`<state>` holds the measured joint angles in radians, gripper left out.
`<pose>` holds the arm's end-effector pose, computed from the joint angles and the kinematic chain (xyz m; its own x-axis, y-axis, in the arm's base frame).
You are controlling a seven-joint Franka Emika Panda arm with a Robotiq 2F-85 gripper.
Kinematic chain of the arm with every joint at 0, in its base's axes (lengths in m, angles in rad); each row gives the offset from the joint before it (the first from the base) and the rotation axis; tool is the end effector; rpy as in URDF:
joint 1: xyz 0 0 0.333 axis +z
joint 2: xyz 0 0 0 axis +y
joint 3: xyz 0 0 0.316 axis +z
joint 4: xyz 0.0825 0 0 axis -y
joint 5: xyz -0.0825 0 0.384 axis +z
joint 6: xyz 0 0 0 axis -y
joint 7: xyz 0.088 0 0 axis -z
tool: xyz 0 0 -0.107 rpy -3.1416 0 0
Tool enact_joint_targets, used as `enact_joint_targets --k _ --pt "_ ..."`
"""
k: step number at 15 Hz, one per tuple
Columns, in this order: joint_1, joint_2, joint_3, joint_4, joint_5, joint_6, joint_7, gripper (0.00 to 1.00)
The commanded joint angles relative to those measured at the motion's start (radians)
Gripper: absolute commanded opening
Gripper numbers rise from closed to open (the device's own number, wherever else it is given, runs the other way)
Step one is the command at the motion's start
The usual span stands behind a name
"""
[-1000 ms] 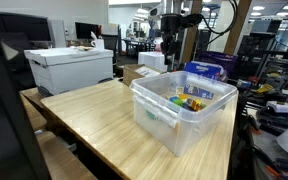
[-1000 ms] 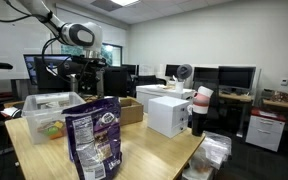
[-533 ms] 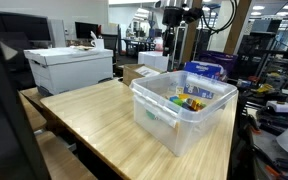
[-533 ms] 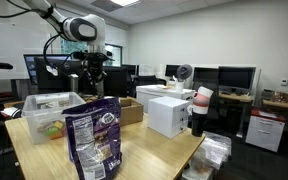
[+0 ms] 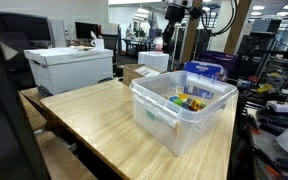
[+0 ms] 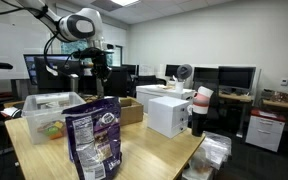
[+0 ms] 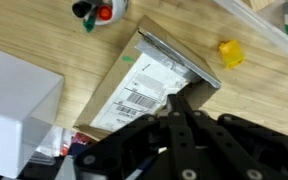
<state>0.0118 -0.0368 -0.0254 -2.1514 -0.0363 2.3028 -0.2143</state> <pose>0.5485 -0.0083 0.4351 0.9588 0.2231 0.1760 0.2140 -0.9744 0.0692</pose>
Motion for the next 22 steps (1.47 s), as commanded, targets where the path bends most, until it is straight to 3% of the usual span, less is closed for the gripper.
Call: enact_joint_targets --k 1,4,6,10,14,22 --pt "-0.021 -0.024 0.005 -0.037 -0.182 -0.03 0.233 0.04" --pt "-0.018 -0.022 0.007 -0.002 -0.211 -0.23 0.267 0.04" --pt "-0.016 -0.019 0.002 0.021 -0.133 -0.355 0.173 0.05" --pt "-0.024 -0.023 -0.017 0.064 0.028 -0.494 -0.023 0.03" --pt "-0.032 -0.036 -0.034 0.076 0.062 -0.538 -0.064 0.04" --pt "-0.061 -0.159 -0.072 0.023 0.079 -0.469 0.01 0.03"
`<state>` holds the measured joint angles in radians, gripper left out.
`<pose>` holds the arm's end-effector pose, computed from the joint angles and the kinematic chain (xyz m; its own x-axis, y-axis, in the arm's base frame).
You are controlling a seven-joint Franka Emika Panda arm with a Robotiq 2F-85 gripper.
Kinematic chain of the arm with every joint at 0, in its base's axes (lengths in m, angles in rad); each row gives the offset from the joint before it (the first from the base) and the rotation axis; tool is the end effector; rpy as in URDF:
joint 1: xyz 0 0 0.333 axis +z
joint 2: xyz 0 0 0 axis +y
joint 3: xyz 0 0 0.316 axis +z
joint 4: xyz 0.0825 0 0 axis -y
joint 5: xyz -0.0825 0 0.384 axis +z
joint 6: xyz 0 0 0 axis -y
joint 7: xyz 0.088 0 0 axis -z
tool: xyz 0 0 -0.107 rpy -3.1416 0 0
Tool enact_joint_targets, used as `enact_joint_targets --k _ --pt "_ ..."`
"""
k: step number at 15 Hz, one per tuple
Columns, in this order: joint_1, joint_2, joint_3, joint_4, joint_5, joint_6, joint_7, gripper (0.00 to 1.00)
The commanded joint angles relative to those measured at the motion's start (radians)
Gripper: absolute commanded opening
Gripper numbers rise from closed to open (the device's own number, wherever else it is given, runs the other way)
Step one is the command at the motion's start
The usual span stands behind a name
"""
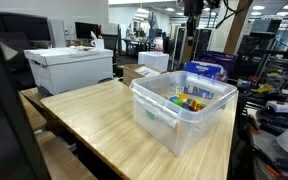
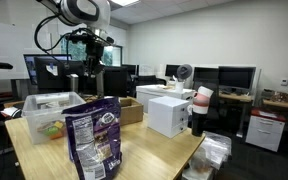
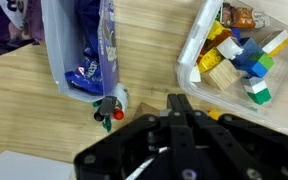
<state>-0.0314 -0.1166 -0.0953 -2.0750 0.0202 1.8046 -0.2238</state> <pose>0.4986 -0.0630 0.4682 0.9850 0.0958 -0.1434 0.0875 -0.9942 -0.0631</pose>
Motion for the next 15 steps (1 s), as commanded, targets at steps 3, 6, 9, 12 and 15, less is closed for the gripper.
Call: enact_joint_targets --k 3,6,9,12,15 --pt "-0.023 -0.13 -0.013 -0.078 0.017 0.026 0.015 0.03" --pt "-0.023 -0.175 -0.02 -0.112 0.013 0.027 0.012 0.04" --pt "-0.024 -0.213 -0.028 -0.158 -0.001 0.035 0.008 0.11" --pt "-0.019 -0.211 -0.043 -0.187 0.007 0.01 -0.039 0.35" --pt "-0.018 -0.187 -0.041 -0.168 0.005 -0.005 -0.017 0.29"
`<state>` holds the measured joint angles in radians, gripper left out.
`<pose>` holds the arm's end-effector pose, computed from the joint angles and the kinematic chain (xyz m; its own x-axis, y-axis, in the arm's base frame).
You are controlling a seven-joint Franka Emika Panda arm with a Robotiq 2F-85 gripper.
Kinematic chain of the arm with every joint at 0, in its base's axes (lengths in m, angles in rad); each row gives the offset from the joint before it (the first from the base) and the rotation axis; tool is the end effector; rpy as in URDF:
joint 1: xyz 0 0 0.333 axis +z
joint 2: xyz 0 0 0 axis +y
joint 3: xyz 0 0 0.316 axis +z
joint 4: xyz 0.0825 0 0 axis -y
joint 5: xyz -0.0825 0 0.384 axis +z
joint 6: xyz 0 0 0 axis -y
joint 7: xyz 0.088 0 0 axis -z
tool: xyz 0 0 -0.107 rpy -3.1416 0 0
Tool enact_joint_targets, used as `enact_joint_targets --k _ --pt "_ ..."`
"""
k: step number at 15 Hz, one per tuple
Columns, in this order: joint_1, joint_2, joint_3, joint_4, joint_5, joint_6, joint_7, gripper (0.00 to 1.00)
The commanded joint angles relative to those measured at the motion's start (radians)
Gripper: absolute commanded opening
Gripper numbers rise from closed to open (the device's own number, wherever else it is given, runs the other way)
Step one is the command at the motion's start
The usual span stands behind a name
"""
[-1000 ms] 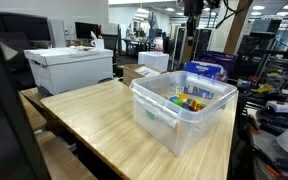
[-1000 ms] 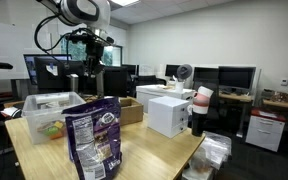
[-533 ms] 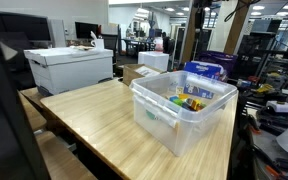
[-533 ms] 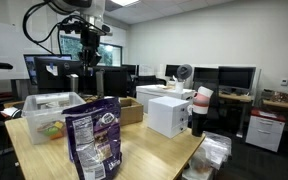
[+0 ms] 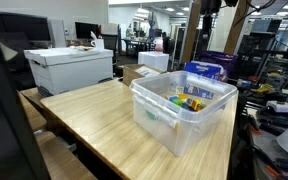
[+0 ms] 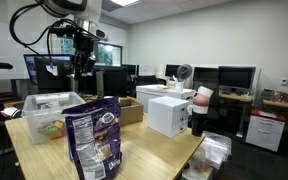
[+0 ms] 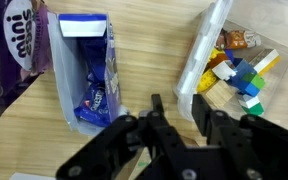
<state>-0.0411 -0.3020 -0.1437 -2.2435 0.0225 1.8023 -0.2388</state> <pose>0.4375 -0.0832 0.4775 0.9905 0.0621 -0.1228 0.0506 -0.9942 -0.0952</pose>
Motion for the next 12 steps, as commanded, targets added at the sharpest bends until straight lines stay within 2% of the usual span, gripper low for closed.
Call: enact_joint_targets --k 1,3,12 --pt "-0.008 0.001 0.008 0.004 0.002 -0.002 -0.002 0.39" --pt "-0.008 0.0 0.01 0.008 0.002 -0.002 -0.002 0.48" --pt "-0.008 0.0 0.01 0.008 0.002 -0.002 -0.002 0.48"
